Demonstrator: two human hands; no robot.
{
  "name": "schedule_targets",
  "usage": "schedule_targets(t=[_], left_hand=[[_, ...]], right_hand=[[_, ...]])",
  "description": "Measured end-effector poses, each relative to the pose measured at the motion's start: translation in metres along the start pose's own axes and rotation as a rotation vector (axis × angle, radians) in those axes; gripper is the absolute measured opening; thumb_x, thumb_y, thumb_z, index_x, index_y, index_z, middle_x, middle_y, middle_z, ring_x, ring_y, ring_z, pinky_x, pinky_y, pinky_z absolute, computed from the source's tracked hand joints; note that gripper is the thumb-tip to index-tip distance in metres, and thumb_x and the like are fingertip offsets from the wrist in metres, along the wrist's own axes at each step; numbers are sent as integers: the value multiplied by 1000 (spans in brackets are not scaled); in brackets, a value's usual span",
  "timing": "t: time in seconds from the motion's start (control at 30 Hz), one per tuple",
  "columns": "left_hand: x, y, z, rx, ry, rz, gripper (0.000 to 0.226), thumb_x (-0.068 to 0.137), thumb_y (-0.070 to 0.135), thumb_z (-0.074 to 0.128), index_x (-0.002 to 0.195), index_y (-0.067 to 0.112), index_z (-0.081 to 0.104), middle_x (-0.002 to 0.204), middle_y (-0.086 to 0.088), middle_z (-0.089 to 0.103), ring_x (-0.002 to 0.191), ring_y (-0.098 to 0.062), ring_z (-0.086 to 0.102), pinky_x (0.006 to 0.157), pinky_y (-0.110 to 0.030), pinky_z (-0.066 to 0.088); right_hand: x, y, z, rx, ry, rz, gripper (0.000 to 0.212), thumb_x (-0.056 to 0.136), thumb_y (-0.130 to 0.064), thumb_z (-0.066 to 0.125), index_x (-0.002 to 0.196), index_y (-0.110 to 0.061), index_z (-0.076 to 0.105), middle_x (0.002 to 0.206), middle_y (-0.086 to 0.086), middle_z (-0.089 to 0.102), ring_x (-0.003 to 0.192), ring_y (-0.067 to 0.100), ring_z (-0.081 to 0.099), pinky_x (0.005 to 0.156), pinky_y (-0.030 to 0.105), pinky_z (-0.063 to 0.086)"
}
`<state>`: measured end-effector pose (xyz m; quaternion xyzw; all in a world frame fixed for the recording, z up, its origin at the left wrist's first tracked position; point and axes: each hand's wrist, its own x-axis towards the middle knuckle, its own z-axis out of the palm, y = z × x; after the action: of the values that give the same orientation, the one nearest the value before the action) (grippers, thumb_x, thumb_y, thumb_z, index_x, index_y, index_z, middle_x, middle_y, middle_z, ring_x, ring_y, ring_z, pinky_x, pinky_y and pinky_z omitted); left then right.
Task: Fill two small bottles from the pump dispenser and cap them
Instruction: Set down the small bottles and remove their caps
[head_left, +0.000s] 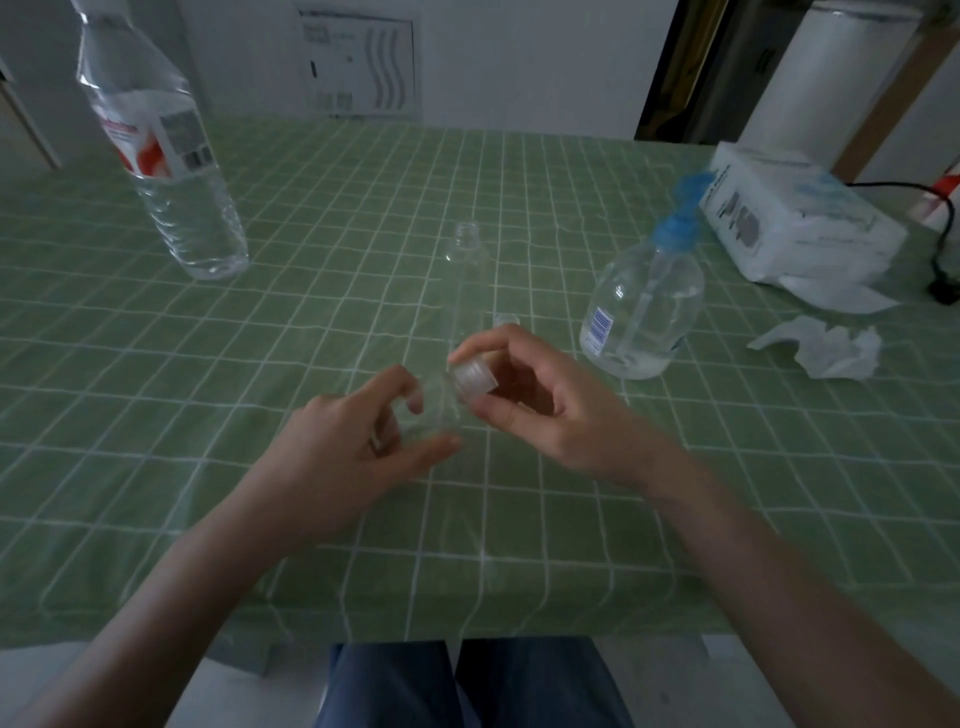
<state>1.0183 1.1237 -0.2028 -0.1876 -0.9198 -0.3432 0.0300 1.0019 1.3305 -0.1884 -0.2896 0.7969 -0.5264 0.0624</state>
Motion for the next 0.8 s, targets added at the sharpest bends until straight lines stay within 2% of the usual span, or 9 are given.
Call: schedule_targets(t=[0.07,0.17,0.27,0.33,0.37,0.43,0.53,0.7,0.8], left_hand=[[0,0,-2,42,18,11,45,59,78,40,79,38,44,52,6,59,54,-1,58,46,-16,38],[1,-1,-4,114,44,46,48,61,80,39,84,39,44,52,7,58,47,-5,56,46,-20,43],[1,-2,-5,154,40,60,51,62,82,37,87,38,45,52,9,56,43,-1,53,46,-18,42],[1,-2,-4,157,44,57,51,61,81,37,87,38,45,51,9,55,43,-1,53,46,-20,42],[1,-2,-5,158,44,53,51,61,81,37,87,38,45,51,8,55,43,0,52,46,-20,41],[0,-2,-5,168,45,53,50,61,80,37,87,37,45,51,9,54,44,1,52,46,-19,40],[1,-1,-5,170,40,55,50,61,80,37,87,38,45,50,8,55,43,1,52,45,-19,41],[1,-1,-4,172,44,55,51,60,81,36,85,37,44,52,7,56,46,-3,54,48,-27,48],[1,-1,-3,192,41,55,51,60,82,34,85,39,42,52,8,56,46,-1,54,48,-27,49]], right_hand=[[2,0,1,25,2,77,30,88,-36,58,115,-23,51,84,-6,59,74,8,58,70,22,50],[3,0,2,41,36,150,41,82,-54,50,101,-18,56,83,5,65,74,18,62,74,32,54],[2,-2,3,71,36,124,24,88,-38,52,93,-15,57,77,1,63,71,12,61,72,28,54],[1,-1,0,43,19,90,9,93,-20,55,100,-15,57,82,3,60,74,19,59,72,36,52],[0,-2,-2,25,12,75,13,93,-15,55,105,-14,57,83,6,58,75,23,57,72,39,51],[-1,-5,-3,34,12,89,21,91,-26,57,110,-16,57,84,6,56,76,23,55,72,38,50],[0,-8,-2,33,50,157,34,81,-50,49,98,-22,58,82,-2,61,76,12,59,71,28,50],[-1,-4,-4,55,54,136,16,88,-15,63,103,-10,61,90,4,62,82,17,60,78,31,52],[0,-7,-3,25,44,164,32,81,-39,61,105,-18,59,89,4,63,79,10,60,75,24,52]])
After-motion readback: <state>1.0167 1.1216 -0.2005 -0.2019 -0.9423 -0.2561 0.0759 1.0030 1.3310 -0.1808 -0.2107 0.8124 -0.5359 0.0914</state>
